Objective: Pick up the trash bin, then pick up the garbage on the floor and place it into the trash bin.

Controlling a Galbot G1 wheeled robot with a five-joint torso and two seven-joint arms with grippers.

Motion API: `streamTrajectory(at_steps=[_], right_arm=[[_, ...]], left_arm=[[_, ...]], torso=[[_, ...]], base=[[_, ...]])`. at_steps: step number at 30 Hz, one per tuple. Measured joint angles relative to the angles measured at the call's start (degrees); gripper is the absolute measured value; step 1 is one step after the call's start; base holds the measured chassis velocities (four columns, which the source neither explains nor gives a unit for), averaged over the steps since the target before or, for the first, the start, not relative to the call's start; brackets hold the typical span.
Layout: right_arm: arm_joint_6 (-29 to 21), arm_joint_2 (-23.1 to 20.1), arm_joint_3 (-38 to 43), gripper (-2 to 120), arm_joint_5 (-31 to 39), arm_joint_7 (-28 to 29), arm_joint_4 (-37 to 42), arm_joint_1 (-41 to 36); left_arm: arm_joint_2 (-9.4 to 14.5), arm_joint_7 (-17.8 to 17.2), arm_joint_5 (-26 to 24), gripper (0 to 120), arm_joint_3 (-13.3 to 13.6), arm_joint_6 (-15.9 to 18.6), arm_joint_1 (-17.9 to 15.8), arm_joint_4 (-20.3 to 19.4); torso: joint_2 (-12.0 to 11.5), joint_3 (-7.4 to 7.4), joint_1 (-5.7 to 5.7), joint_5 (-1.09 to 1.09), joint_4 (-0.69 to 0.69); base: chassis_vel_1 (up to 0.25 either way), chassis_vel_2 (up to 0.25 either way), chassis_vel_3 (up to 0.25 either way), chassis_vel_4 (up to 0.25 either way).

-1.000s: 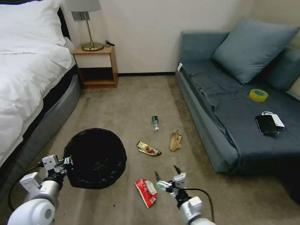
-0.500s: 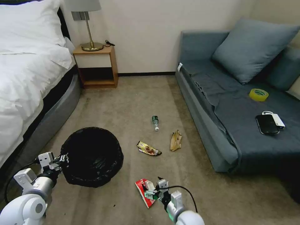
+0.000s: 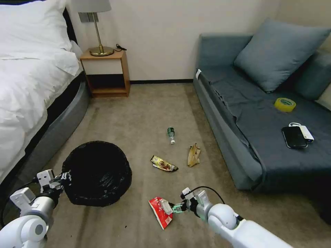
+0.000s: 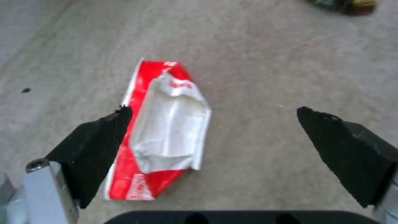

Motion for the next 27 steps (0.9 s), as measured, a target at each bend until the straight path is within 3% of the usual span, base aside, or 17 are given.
streamTrajectory(at_steps=[15, 27], right_arm=[[-1.99, 3.46, -9.74, 100, 2.47, -1.63, -4.41, 7.44], [-2.49, 6.05, -11.96, 100, 0.17, -1.53, -8.18, 8.36]], left_arm=[[1.96, 1.0, -2.27, 4, -1.71, -0.92, -0.77, 3.52], [2.71, 1.48, -3.35, 4, -1.96, -1.56, -0.74, 4.62]], torso=[[0.0, 0.0, 0.0, -0.02, 0.0], [0.0, 0.0, 0.0, -0.02, 0.0]], base=[[0.0, 0.0, 0.0, 0.0], [0.0, 0.0, 0.0, 0.0]])
